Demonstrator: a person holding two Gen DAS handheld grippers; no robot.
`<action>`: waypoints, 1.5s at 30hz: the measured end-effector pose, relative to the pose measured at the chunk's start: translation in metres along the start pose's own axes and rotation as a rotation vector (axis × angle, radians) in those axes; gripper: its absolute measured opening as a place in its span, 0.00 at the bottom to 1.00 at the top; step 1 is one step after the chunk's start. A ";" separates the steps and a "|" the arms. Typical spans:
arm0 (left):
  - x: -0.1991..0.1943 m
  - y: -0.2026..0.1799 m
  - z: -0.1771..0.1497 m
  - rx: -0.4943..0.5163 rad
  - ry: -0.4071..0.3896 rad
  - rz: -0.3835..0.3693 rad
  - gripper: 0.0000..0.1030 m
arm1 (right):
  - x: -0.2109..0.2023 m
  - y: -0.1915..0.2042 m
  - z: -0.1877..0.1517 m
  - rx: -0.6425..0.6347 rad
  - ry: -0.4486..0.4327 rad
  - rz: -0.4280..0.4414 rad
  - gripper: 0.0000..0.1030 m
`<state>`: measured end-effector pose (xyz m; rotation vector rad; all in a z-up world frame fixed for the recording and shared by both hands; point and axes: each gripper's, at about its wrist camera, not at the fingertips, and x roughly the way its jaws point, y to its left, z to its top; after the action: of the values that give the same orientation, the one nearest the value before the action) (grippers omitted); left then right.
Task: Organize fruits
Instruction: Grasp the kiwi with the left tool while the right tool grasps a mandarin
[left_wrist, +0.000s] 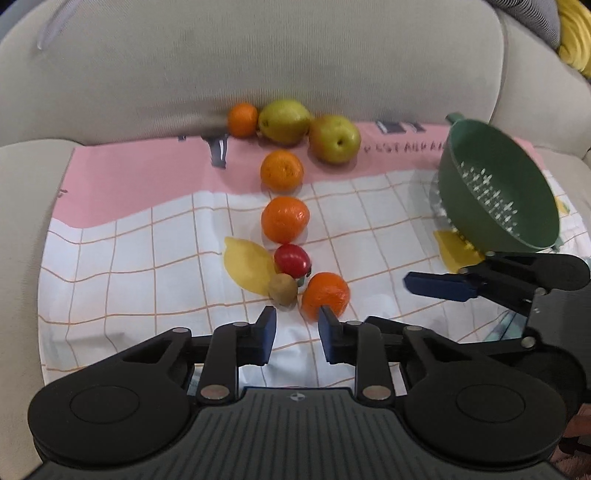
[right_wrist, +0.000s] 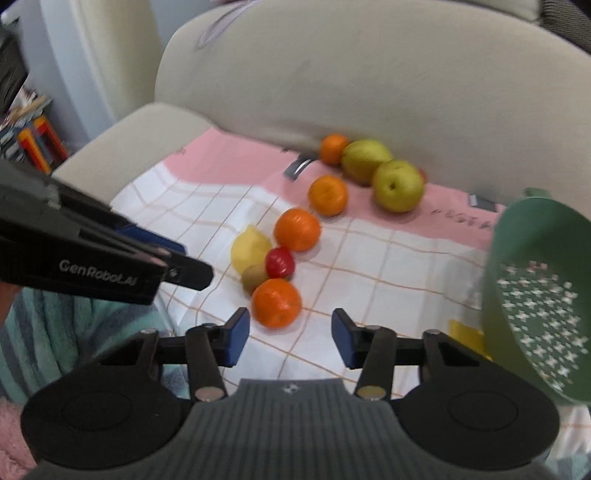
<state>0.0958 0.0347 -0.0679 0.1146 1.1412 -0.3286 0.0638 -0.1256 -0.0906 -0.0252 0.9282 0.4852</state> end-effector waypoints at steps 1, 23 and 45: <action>0.004 0.001 0.002 -0.004 0.009 0.005 0.30 | 0.005 0.000 0.002 -0.004 0.011 0.008 0.40; 0.063 0.031 0.026 -0.133 0.101 -0.086 0.30 | 0.069 -0.008 0.014 0.008 0.122 0.081 0.41; 0.081 0.021 0.022 -0.135 0.122 -0.081 0.32 | 0.057 -0.024 0.011 -0.028 0.114 0.004 0.40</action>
<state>0.1520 0.0332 -0.1334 -0.0313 1.2875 -0.3183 0.1105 -0.1220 -0.1327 -0.0766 1.0333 0.5048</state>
